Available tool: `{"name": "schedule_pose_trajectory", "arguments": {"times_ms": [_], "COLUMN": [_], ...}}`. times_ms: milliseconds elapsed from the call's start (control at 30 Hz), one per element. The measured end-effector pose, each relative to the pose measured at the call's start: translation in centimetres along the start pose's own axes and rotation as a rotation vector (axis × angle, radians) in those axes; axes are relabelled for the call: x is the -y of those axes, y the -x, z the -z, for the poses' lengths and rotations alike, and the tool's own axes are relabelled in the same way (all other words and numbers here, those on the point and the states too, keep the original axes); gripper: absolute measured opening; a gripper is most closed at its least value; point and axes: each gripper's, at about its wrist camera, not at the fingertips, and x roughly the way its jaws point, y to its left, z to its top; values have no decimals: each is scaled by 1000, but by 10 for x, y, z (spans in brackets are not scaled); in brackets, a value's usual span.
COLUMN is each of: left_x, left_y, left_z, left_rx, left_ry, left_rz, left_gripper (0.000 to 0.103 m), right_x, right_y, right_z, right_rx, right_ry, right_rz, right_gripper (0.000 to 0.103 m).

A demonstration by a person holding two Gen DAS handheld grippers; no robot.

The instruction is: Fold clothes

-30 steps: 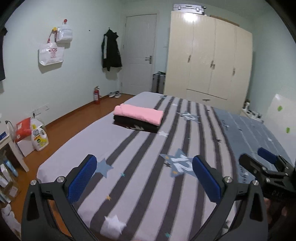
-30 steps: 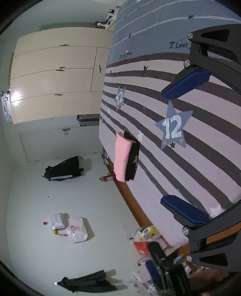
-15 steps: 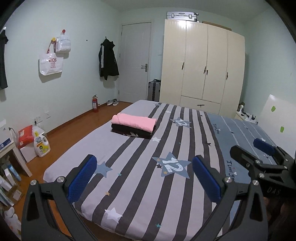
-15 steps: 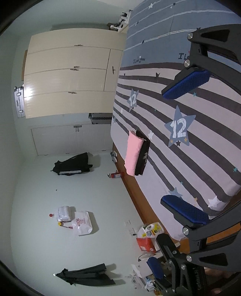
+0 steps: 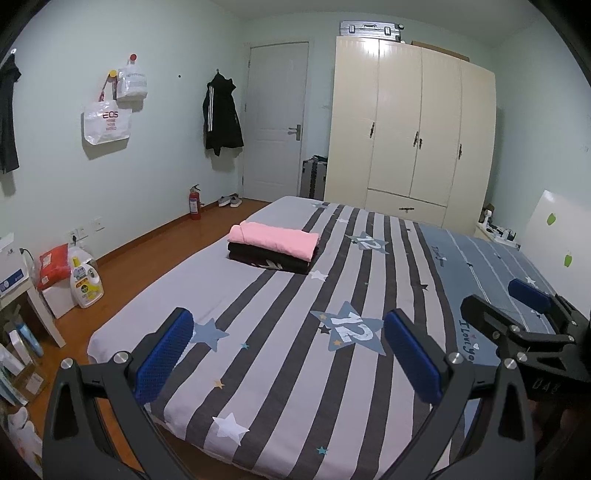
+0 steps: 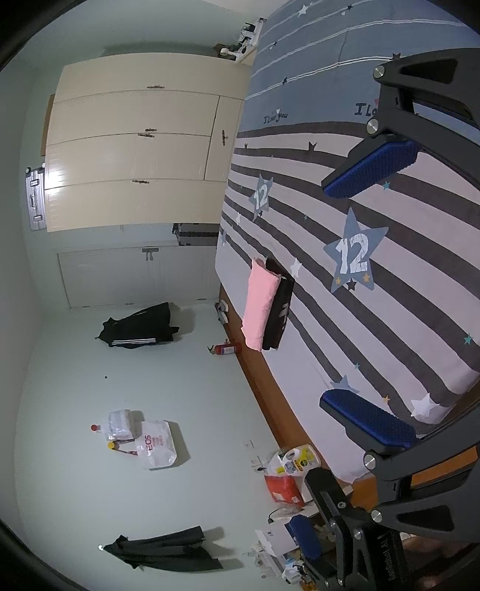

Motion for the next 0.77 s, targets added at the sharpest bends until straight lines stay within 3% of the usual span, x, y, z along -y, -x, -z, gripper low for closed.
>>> {"name": "schedule_pose_trajectory", "arguments": {"times_ms": [767], "left_x": [-1], "left_y": [3], "left_z": [-1], "left_rx": [38], "left_ry": [-9], "left_rz": [-14], "left_gripper": [102], "right_x": [11], "right_y": [2], "right_z": [0], "right_rx": [15], "right_ry": [-18], "right_rz": [-18], "right_gripper": [102]}}
